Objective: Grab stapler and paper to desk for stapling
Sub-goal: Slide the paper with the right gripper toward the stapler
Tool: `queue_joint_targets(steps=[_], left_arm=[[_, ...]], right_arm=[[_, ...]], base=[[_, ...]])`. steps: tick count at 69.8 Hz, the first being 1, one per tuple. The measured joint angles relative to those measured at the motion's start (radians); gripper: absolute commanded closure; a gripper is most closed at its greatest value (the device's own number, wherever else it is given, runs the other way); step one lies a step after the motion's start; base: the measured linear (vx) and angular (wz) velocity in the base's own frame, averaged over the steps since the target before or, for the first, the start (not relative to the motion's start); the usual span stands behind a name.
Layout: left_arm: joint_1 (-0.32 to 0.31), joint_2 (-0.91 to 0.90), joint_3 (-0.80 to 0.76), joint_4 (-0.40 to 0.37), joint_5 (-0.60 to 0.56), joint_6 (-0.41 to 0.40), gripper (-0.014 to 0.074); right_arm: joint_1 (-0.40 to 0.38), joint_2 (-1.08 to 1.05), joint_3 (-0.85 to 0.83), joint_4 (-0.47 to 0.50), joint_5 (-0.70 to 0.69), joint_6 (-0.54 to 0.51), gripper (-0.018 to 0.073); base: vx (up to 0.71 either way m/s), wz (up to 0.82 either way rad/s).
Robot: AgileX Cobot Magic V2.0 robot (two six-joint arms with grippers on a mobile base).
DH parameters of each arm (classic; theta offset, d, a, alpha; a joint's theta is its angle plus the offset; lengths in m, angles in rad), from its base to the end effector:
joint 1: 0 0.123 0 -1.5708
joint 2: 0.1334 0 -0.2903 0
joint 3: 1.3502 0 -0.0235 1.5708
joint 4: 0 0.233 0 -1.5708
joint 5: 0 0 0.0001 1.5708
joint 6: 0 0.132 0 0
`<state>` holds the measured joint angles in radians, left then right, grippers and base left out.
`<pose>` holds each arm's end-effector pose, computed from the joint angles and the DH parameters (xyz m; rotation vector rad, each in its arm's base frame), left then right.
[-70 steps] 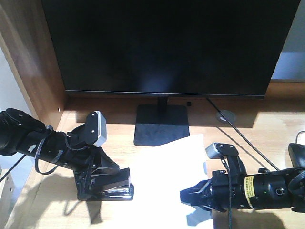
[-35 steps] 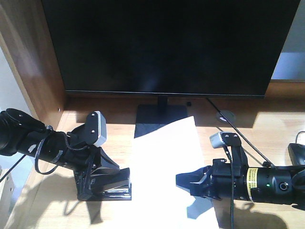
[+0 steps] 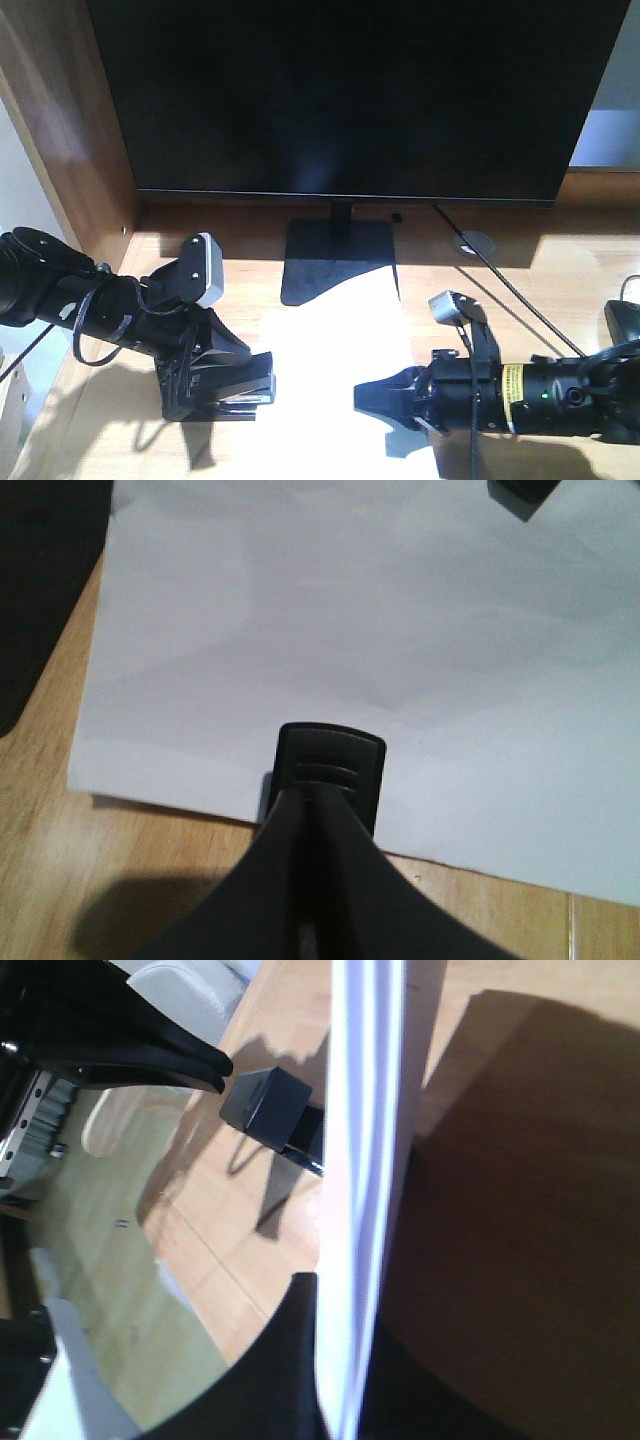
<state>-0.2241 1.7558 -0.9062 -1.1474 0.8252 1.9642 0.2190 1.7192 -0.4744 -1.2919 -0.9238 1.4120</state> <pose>0.2853 -0.1558 0.1641 1.5301 1.9012 -0.6922 0.2263 0.1540 0.1366 -0.3575 2.3282 1.2790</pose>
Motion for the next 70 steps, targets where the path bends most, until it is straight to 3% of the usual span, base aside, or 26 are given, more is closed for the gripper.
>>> queue_joint_targets(steps=[18,36,70], left_arm=[[0.0,0.0,0.0,0.0,0.0,0.0,0.0603],[0.0,0.0,0.0,0.0,0.0,0.0,0.0603],[0.0,0.0,0.0,0.0,0.0,0.0,0.0603]], right_arm=[[0.0,0.097,-0.002,0.15,-0.155,0.002,0.0562],[0.0,0.154,-0.005,0.271,-0.21,0.035,0.0562],[0.0,0.208,-0.006,0.255,-0.216,0.087,0.0562]], base=[[0.0,0.0],[0.0,0.0],[0.0,0.0]])
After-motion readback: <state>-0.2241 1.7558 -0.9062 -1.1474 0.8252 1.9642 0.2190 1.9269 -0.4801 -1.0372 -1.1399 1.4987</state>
